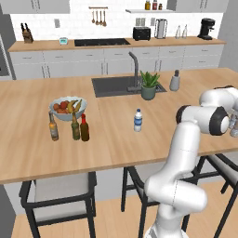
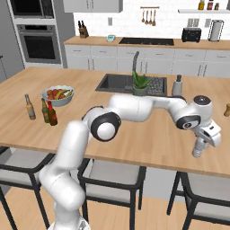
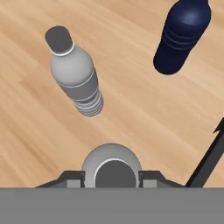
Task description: Move the plastic bottles in the middle to the plastics group, and the glass bottles in the middle to the glass group.
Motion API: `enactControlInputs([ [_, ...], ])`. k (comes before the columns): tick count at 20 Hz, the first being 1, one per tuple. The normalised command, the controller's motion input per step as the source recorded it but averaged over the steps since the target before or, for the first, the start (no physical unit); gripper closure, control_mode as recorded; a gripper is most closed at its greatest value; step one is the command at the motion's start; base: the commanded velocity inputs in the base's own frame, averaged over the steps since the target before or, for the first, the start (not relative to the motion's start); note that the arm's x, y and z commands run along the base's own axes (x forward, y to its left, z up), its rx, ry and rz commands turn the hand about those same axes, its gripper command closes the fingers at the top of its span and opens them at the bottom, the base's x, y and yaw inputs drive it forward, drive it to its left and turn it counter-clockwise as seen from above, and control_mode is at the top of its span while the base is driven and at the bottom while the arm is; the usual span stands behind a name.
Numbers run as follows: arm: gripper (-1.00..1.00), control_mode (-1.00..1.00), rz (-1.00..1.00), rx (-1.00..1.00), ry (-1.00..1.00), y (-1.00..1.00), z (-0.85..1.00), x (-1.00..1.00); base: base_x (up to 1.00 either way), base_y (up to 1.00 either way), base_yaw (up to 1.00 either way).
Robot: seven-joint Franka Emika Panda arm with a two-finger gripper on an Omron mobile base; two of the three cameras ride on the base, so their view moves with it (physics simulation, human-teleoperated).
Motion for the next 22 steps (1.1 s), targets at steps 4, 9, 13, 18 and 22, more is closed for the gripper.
enactControlInputs([
  [4,1.00,-1.00,0.00,-0.01,0.07,-0.02,0.00,0.25,0.00,0.00,0.00],
  [9,1.00,-1.00,-0.02,0.00,-0.03,0.00,-0.24,0.14,0.00,0.00,0.00],
  [13,1.00,-1.00,-0.03,0.00,-0.03,-0.01,-0.20,0.19,0.00,0.00,0.00],
  [18,1.00,-1.00,-0.02,-0.02,0.02,-0.01,-0.27,0.18,0.00,0.00,0.00],
  [22,1.00,-1.00,-0.01,-0.06,0.02,0.05,-0.15,0.04,0.00,0.00,0.00],
])
